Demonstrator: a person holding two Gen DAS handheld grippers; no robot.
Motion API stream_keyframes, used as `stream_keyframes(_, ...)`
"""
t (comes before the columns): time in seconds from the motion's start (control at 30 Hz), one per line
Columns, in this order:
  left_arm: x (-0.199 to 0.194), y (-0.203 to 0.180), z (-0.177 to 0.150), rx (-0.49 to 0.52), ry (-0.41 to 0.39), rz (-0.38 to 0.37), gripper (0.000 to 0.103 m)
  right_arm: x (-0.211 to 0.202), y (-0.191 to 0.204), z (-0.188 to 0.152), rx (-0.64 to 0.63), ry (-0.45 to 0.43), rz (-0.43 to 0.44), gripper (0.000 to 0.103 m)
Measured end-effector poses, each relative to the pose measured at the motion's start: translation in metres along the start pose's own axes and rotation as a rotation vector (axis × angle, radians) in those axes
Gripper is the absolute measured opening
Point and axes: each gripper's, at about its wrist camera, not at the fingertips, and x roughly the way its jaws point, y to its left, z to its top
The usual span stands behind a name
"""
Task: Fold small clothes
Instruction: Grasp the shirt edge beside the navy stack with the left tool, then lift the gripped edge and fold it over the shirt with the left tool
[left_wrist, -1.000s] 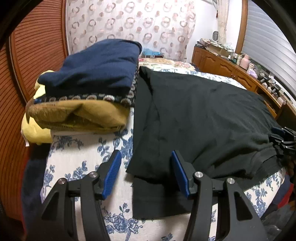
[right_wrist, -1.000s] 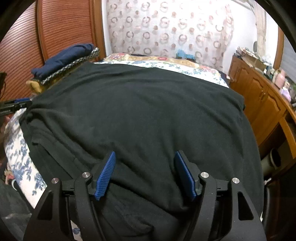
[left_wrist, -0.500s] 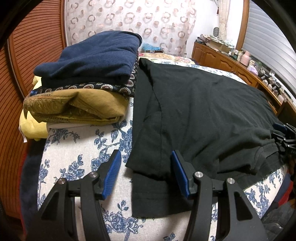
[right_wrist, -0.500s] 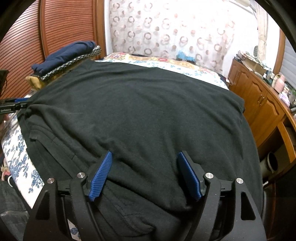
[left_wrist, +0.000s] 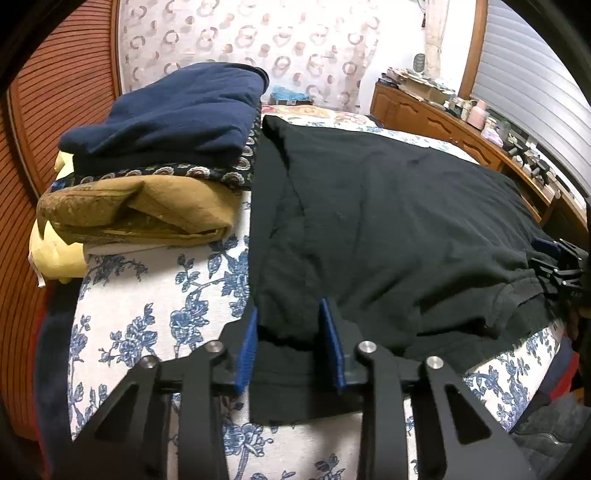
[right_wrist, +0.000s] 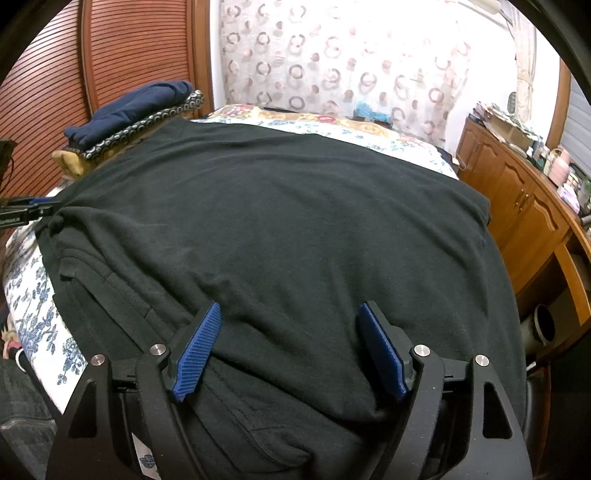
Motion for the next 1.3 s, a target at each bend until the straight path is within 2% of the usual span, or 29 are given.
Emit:
stream_keyframes(0.03,0.0,0.0,0.001,0.001,0.001,-0.013,0.015,0.0,0.0,0.0,0.0,0.0,0.0,0.079)
stream_keyframes(0.07,0.001,-0.001,0.002,0.004,0.001,-0.024,0.011,0.0,0.0,0.0,0.0,0.0,0.0,0.079)
stream_keyframes(0.17,-0.002,-0.008,0.004,0.026,-0.025,-0.025,0.009,0.0,0.0,0.0,0.0,0.0,0.0,0.079)
stream_keyframes(0.43,-0.034,-0.026,0.034,0.044,-0.171,-0.138,0.008,0.0,0.001,0.0,0.001,0.0,0.0,0.08)
stream_keyframes(0.5,-0.039,-0.033,0.043,0.065,-0.194,-0.141,0.008,0.0,0.001,0.0,0.001,0.0,0.0,0.08)
stream_keyframes(1.07,-0.042,-0.101,0.095,0.184,-0.249,-0.278,0.008,-0.003,-0.002,-0.001,0.007,0.0,-0.001,0.08)
stream_keyframes(1.3,-0.043,-0.143,0.118,0.234,-0.268,-0.326,0.008,-0.023,-0.015,-0.004,0.038,-0.054,-0.036,0.079)
